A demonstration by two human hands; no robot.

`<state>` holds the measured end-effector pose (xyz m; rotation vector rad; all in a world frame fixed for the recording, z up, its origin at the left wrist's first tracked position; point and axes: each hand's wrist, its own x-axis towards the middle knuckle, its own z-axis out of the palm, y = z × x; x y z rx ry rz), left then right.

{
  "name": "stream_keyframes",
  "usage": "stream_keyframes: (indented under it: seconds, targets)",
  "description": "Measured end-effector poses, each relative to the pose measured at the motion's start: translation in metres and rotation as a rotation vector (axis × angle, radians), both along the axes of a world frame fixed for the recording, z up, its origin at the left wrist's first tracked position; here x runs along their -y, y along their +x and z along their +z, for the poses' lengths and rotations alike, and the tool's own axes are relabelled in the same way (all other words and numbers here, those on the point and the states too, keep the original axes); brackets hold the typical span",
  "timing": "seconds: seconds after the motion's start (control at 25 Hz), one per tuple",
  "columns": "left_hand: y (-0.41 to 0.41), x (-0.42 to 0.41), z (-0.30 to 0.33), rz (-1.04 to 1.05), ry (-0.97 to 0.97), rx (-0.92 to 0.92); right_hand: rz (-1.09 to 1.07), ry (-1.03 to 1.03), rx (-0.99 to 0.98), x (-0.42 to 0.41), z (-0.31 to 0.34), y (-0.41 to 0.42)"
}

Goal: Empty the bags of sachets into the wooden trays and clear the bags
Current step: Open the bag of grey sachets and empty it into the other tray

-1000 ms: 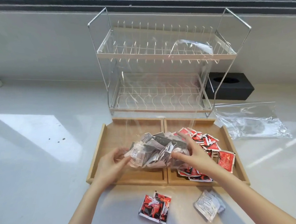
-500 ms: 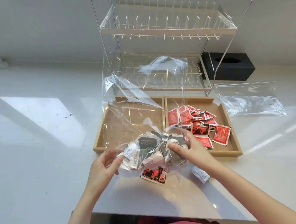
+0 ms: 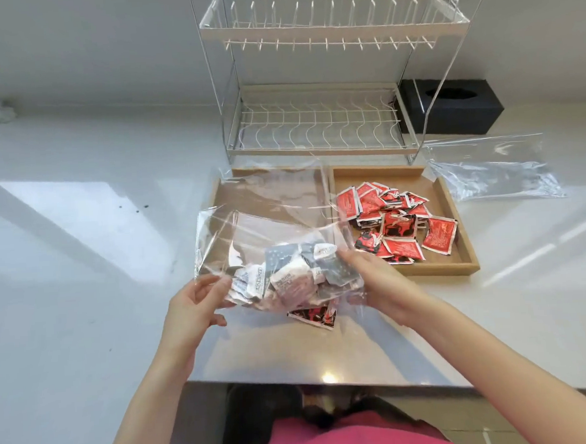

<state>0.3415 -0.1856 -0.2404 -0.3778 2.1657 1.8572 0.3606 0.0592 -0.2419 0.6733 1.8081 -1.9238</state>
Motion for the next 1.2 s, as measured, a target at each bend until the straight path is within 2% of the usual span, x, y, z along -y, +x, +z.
stream_keyframes:
  seconds: [0.12,0.32,0.48,0.72,0.96,1.2]
  targets:
    - [-0.002,0.001,0.003,0.011,0.025,0.034,-0.035,-0.091,0.005,0.004,0.010,0.000]
    - [-0.005,0.001,0.012,-0.021,0.122,0.055,0.103,0.420,-0.082,0.004,0.015,-0.003]
    - [-0.013,0.002,0.018,0.012,0.126,0.051,0.097,0.525,-0.135,-0.001,0.032,-0.010]
    - [-0.034,-0.001,0.051,0.098,0.179,-0.086,-0.056,0.402,-0.258,-0.019,0.069,-0.029]
    - [-0.067,-0.006,0.105,0.047,0.251,-0.230,-0.151,0.194,-0.383,-0.029,0.123,-0.061]
    - [-0.092,-0.012,0.158,0.002,0.304,-0.397,-0.231,0.134,-0.578,-0.031,0.179,-0.092]
